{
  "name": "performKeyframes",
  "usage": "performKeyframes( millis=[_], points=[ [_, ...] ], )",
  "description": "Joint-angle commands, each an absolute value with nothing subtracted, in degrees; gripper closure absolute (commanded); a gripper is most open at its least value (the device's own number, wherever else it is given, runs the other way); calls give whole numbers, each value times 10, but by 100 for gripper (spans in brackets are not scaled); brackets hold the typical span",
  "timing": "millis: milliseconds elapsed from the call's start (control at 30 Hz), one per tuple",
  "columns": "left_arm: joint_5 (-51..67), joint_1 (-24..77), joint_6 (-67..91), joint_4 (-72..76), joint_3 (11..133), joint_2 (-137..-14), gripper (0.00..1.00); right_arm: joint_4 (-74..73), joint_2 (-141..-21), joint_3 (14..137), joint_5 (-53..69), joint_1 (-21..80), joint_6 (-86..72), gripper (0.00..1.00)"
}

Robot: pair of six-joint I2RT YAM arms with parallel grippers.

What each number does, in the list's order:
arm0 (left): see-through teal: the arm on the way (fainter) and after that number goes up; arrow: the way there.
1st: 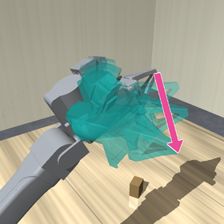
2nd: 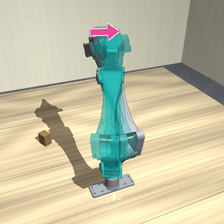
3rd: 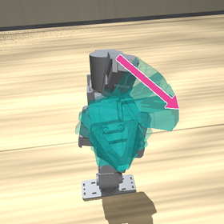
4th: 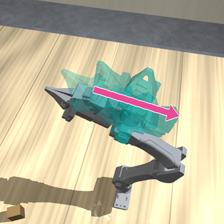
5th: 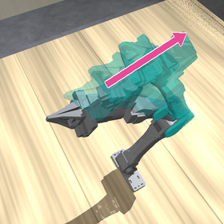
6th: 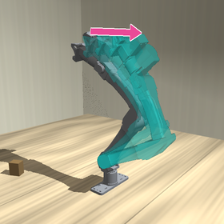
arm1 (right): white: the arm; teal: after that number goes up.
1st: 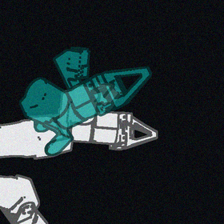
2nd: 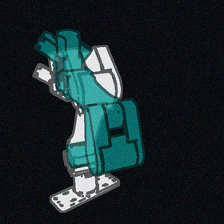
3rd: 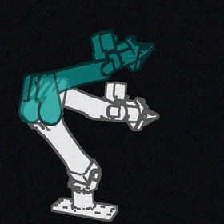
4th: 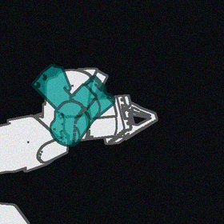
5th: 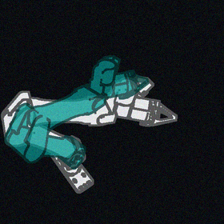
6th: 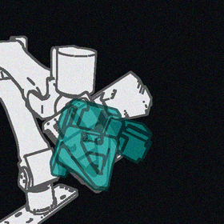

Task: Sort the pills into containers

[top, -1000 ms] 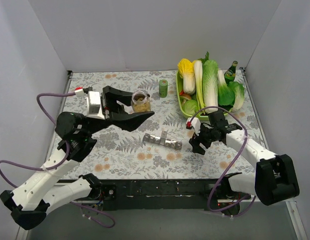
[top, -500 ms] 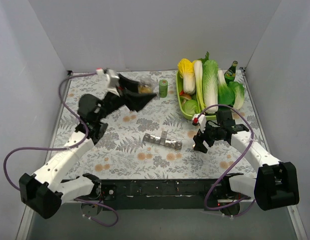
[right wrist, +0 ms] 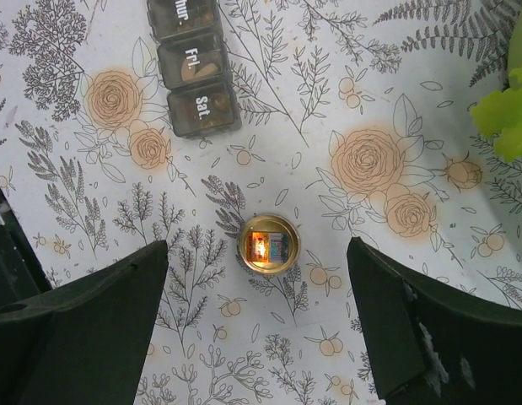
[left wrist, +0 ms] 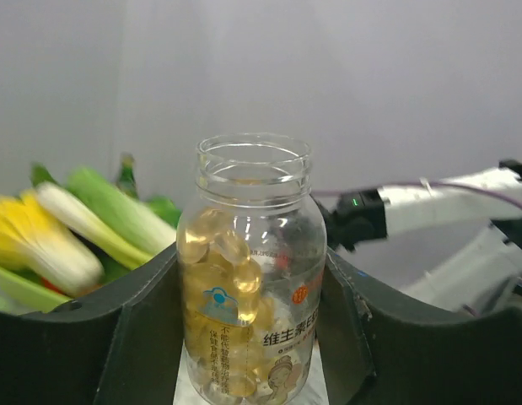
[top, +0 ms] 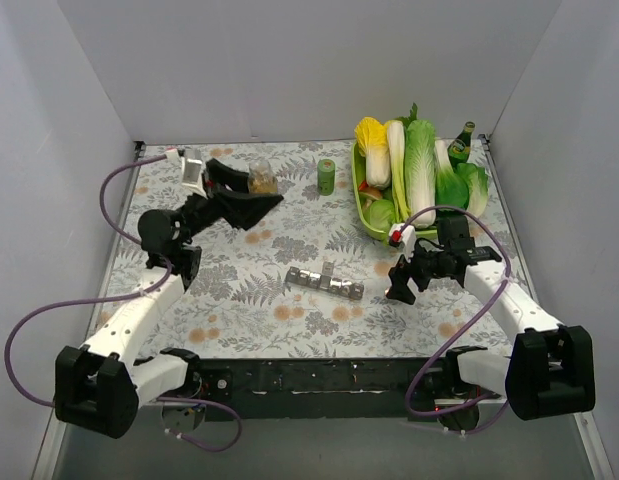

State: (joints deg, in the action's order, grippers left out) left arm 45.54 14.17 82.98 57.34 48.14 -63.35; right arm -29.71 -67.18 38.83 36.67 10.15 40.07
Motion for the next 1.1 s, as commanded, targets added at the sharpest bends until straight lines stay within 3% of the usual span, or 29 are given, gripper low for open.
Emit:
performKeyframes(
  millis=[0, 133, 433, 567, 800, 1067],
  points=[
    [504, 165, 738, 505, 427, -513, 100, -285, -647, 385, 402, 96, 403, 5],
    [547, 164, 719, 447, 435, -506, 100, -306, -661, 402, 424, 96, 421, 4],
    [541, 165, 670, 438, 360, -465, 100, -307, -647, 391, 448, 89, 439, 2],
    [539, 167, 620, 368, 321, -443, 100, -307, -642, 391, 453, 84, 445, 2],
    [471, 220, 576, 267, 238, -437, 100, -309, -639, 388, 459, 76, 453, 2],
    [371, 315, 577, 183, 228, -540, 100, -301, -628, 387, 445, 65, 444, 2]
  ],
)
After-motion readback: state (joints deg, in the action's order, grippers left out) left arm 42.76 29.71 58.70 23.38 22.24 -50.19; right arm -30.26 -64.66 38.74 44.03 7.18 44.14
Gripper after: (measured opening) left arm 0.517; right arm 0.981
